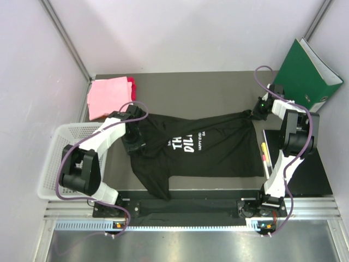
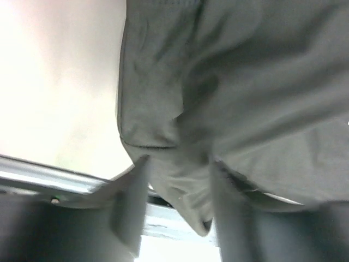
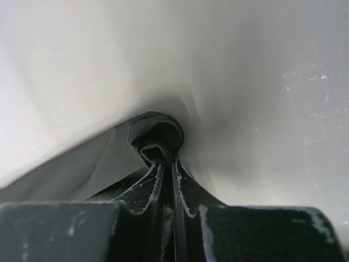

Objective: Fold and stack the t-shirts
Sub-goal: Fold the flattened tshirt in 1/3 of the way

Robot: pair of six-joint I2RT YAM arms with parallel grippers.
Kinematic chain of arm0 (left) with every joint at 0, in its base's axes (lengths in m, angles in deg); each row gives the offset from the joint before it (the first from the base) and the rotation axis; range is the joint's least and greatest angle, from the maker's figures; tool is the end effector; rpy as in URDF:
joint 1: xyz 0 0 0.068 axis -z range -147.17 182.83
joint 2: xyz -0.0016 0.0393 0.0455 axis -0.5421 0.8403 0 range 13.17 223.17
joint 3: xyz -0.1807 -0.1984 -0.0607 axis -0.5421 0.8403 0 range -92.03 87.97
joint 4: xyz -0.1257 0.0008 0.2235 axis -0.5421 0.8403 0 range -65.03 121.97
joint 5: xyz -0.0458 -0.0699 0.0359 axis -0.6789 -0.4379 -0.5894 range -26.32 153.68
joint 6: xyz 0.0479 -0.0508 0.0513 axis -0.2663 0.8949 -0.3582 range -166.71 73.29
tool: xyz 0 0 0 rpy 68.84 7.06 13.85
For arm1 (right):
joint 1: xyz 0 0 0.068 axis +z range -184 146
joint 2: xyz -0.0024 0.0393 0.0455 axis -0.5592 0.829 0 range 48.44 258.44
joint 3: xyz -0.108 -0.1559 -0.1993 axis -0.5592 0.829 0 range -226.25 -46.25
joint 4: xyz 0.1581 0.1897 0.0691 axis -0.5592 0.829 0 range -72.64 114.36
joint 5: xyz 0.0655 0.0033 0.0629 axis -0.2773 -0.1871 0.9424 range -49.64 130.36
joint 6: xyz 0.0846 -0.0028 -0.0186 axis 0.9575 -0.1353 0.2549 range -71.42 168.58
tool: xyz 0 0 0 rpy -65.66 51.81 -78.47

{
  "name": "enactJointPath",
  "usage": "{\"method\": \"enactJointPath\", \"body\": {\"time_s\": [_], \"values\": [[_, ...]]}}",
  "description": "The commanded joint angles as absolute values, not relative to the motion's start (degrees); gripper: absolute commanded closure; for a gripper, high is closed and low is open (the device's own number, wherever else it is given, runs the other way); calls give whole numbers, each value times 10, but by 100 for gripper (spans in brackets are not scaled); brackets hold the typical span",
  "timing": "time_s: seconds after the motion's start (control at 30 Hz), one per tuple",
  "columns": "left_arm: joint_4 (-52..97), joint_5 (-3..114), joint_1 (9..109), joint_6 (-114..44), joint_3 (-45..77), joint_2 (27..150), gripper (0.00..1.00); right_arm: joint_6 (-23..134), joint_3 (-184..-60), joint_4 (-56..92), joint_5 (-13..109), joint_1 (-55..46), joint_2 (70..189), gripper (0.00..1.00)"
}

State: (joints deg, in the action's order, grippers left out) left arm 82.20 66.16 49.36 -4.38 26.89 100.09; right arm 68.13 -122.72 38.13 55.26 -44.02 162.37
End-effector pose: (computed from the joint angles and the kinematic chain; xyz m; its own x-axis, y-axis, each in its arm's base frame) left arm 0.2556 -0.0724 0.1797 -0.8916 -0.4371 -0.1181 -0.4344 0.8994 -0.0494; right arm 0.4295 -0.0558 0.1330 -0.7773 0.4658 -0.4228 0.3130 0.8694 0.3823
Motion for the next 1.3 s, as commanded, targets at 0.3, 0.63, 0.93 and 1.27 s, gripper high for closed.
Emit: {"method": "enactJointPath", "body": {"time_s": [0.3, 0.63, 0.93, 1.27], "values": [[786, 794, 509, -146, 13, 1133, 16, 669, -1250, 421, 538, -448, 1589, 17], [788, 737, 466, -180, -223, 1403, 17, 683, -1314, 443, 499, -445, 1612, 0], [790, 731, 415, -179, -259, 1466, 22, 702, -1336, 438, 508, -410, 1685, 8], [755, 680, 408, -183, -204, 1448, 100, 717, -1380, 463, 538, -397, 1721, 98]]}}
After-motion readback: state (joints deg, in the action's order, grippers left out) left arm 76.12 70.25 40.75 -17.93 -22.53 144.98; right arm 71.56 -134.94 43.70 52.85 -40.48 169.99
